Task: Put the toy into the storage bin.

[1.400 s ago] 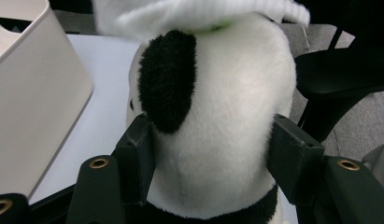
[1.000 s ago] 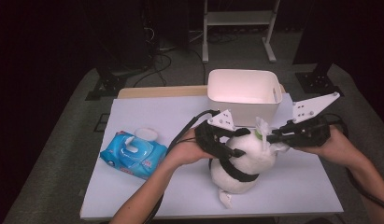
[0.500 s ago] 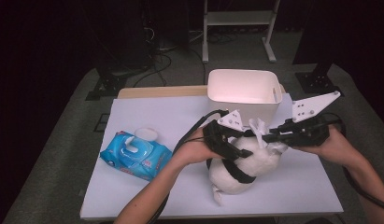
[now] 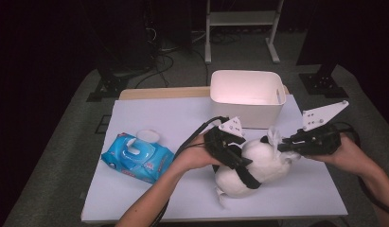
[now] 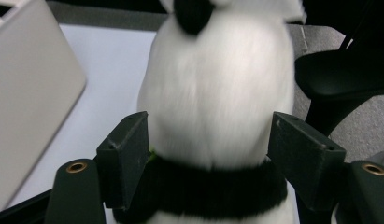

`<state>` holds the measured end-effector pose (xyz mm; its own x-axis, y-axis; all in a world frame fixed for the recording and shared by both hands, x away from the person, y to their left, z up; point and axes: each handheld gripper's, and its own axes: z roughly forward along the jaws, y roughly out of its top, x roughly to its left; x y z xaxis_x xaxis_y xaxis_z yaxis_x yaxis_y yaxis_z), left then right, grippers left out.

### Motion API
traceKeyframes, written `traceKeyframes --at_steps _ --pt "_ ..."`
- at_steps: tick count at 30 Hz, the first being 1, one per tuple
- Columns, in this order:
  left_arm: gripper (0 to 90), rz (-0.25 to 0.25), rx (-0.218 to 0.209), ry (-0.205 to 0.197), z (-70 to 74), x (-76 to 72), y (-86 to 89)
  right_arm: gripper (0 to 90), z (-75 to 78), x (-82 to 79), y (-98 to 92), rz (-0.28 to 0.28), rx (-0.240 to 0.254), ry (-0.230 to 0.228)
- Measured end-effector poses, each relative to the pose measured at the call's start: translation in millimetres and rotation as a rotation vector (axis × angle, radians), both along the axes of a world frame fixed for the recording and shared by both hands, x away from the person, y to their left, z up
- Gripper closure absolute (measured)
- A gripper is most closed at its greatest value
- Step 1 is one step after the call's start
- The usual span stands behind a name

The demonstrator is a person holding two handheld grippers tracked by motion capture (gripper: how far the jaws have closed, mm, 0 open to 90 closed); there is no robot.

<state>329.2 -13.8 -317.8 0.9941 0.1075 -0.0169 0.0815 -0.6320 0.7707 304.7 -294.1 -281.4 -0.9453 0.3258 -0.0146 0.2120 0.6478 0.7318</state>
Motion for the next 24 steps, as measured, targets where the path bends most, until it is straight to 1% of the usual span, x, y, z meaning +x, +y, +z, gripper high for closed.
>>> traceKeyframes --at_steps 3,5,11,13,15,16,17,19,21,23,24 --pt "26.4 0.002 0.003 0.03 -9.3 -0.4 4.3 83.9 -4.8 -1.2 -6.6 -0.016 -0.006 0.008" --pt "25.4 -0.002 0.009 0.041 -14.3 -0.7 6.4 83.9 -7.9 -2.1 -10.7 -0.026 -0.019 0.016" --pt "18.7 -0.006 0.047 0.083 -31.1 -1.7 9.6 84.0 -18.6 -4.5 -23.1 -0.051 -0.007 0.046" --pt "17.2 -0.007 0.043 0.086 -34.2 -2.5 8.3 84.0 -23.0 -4.5 -26.2 -0.064 -0.01 0.056" --pt "17.2 -0.017 0.058 0.078 -34.8 -3.7 5.5 84.0 -26.7 -4.4 -28.5 -0.067 -0.004 0.064" --pt "18.8 -0.028 0.072 0.066 -34.9 -4.7 3.9 84.0 -27.7 -4.8 -29.5 -0.068 -0.004 0.067" --pt "23.7 -0.036 0.081 0.059 -35.1 -5.9 2.4 84.0 -28.7 -5.1 -30.1 -0.069 -0.003 0.069" --pt "36.3 -0.037 0.085 0.049 -34.5 -6.7 -0.1 84.0 -31.2 -5.5 -30.9 -0.073 -0.002 0.071" --pt "45.2 -0.032 0.079 0.038 -31.3 -5.1 -0.8 84.0 -33.9 -4.5 -33.7 -0.087 0.013 0.071" --pt "47.5 -0.033 0.078 0.036 -28.5 -3.9 -1.0 84.0 -35.9 -3.8 -37.9 -0.098 0.039 0.073" --pt "47.5 -0.03 0.061 0.043 -26.5 -2.1 0.1 84.0 -36.7 -3.8 -39.0 -0.1 0.05 0.074"
